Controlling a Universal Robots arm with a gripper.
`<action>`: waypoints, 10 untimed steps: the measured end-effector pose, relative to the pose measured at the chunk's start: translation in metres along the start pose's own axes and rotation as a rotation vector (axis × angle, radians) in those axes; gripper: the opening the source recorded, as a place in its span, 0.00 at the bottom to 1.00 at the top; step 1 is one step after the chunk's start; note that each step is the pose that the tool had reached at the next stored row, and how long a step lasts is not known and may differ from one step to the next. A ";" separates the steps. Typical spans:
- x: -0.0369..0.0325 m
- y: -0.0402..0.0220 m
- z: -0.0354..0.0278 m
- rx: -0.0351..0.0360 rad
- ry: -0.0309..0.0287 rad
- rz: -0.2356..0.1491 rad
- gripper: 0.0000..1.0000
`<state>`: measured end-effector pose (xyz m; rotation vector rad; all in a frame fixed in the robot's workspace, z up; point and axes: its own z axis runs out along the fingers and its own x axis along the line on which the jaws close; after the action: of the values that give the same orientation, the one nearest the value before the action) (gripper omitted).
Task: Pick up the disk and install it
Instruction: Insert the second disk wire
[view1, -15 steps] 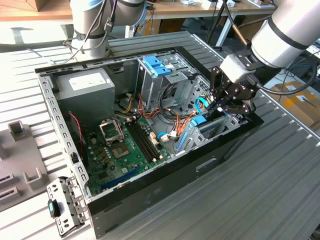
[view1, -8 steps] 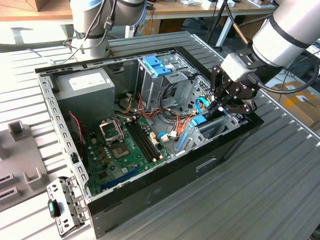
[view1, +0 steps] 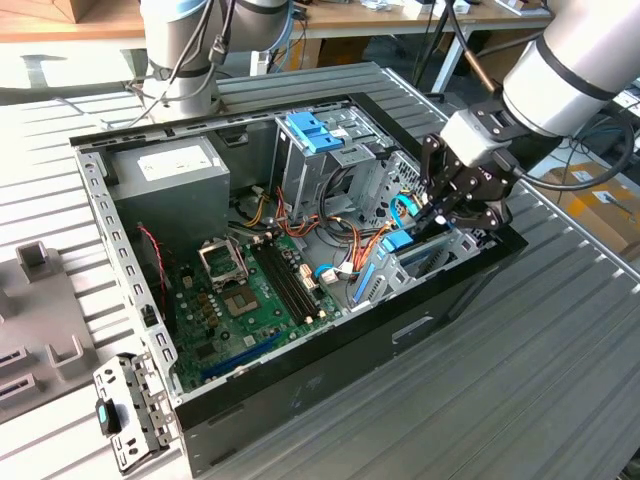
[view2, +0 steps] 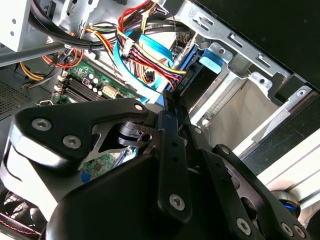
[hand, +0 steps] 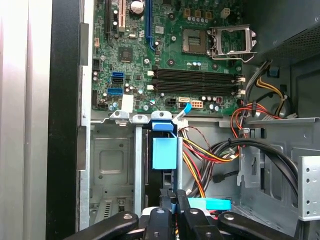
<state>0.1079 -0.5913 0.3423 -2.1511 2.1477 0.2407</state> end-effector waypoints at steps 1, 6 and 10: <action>0.0001 -0.0001 0.0005 -0.0004 0.0001 0.000 0.16; 0.0003 -0.0002 0.0015 -0.0009 -0.0004 0.000 0.17; 0.0003 -0.0002 0.0014 -0.0009 0.0000 0.000 0.30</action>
<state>0.1081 -0.5913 0.3409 -2.1513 2.1482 0.2418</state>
